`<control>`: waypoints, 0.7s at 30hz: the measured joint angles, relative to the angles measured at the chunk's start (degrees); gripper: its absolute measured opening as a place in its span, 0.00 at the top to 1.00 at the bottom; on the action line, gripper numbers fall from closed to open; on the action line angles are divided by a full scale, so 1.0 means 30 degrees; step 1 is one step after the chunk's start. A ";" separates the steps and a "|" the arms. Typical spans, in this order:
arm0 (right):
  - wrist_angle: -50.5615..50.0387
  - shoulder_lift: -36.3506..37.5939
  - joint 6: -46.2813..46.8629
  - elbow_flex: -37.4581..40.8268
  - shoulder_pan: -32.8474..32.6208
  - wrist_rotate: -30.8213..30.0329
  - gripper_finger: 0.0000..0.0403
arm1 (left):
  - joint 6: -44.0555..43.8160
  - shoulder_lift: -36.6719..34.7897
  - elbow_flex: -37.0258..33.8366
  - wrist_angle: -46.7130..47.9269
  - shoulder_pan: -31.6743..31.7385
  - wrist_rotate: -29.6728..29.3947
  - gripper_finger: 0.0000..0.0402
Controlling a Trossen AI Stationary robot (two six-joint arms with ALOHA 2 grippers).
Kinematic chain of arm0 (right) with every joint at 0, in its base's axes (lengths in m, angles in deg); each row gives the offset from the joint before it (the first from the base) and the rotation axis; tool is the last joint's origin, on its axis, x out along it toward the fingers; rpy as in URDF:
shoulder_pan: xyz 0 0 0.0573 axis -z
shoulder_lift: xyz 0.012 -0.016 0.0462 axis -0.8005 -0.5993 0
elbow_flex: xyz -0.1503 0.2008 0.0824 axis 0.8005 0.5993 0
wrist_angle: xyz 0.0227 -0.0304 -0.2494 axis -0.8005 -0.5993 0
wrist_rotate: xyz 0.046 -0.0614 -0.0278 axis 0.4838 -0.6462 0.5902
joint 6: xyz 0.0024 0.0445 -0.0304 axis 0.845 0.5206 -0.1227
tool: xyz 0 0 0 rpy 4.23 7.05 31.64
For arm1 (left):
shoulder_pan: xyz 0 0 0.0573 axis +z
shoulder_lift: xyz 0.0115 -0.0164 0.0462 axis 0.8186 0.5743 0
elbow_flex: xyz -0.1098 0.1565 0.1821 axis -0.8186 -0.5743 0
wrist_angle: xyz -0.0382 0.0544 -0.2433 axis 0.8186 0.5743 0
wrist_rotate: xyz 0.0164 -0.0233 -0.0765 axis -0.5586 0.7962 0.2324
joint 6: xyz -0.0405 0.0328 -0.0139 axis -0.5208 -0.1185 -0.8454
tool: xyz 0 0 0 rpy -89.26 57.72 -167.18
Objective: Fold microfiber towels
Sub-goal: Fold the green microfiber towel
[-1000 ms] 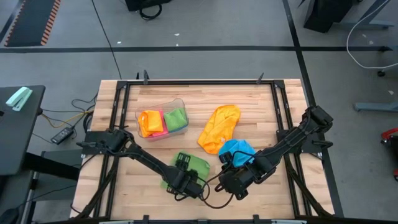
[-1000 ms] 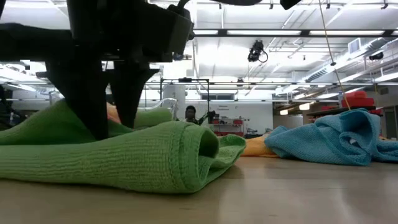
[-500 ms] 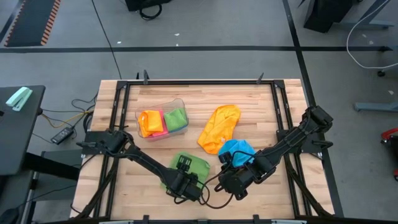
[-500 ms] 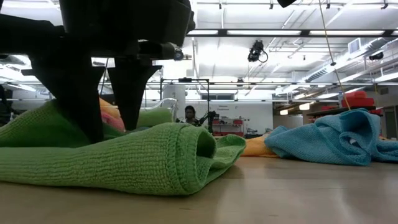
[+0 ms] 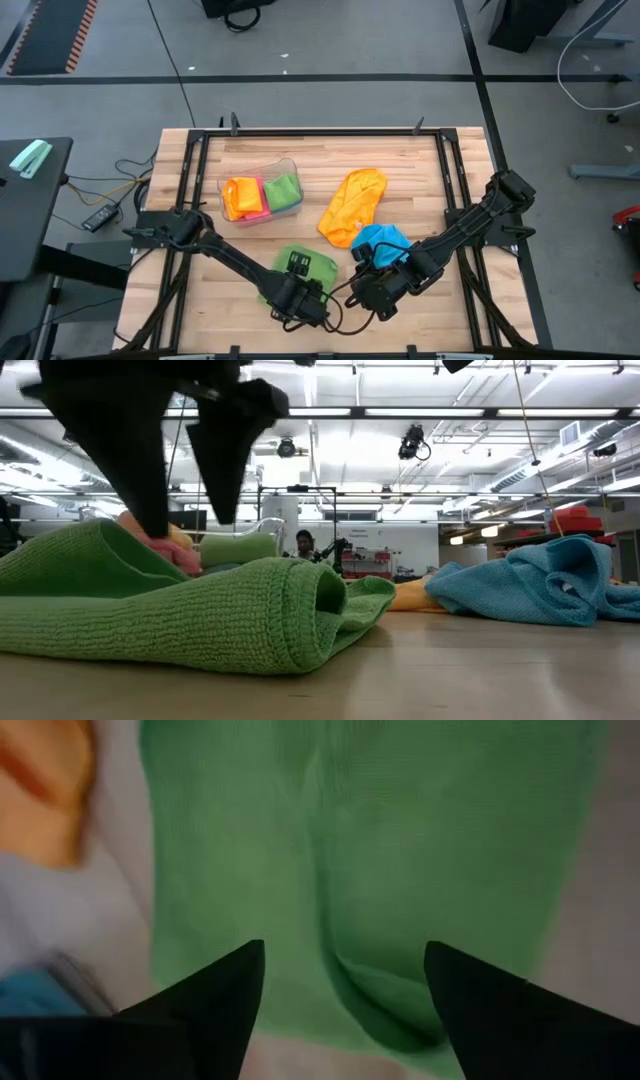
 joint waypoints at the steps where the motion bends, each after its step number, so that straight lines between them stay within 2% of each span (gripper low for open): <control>1: -0.0006 0.0000 0.0000 0.0000 -0.0006 0.0000 0.67 | -0.0387 0.0000 0.0210 0.0152 -0.0054 0.0479 0.28; 4: -0.0108 0.0000 0.0024 0.0000 -0.0006 0.0000 0.67 | -0.1144 -0.0007 0.0366 -0.0263 -0.0467 0.1616 0.29; 10: 0.0907 -0.0007 -0.0089 0.0492 -0.0006 -0.0313 0.67 | -0.2153 0.0131 -0.0856 -0.0676 -0.1545 0.1582 0.34; 12: 0.1491 -0.0015 -0.0189 0.0966 -0.0006 -0.0320 0.67 | -0.2419 0.0146 -0.1564 -0.0669 -0.1590 0.0817 0.36; 17: 0.2375 -0.0036 -0.0091 0.2203 0.0099 -0.0306 0.67 | -0.2688 0.0160 -0.2674 0.0257 -0.1547 -0.3171 0.42; 21: 0.2846 -0.0036 0.0095 0.2711 0.0274 -0.0224 0.67 | -0.2130 0.0160 -0.2674 0.0620 -0.1496 -0.4131 0.47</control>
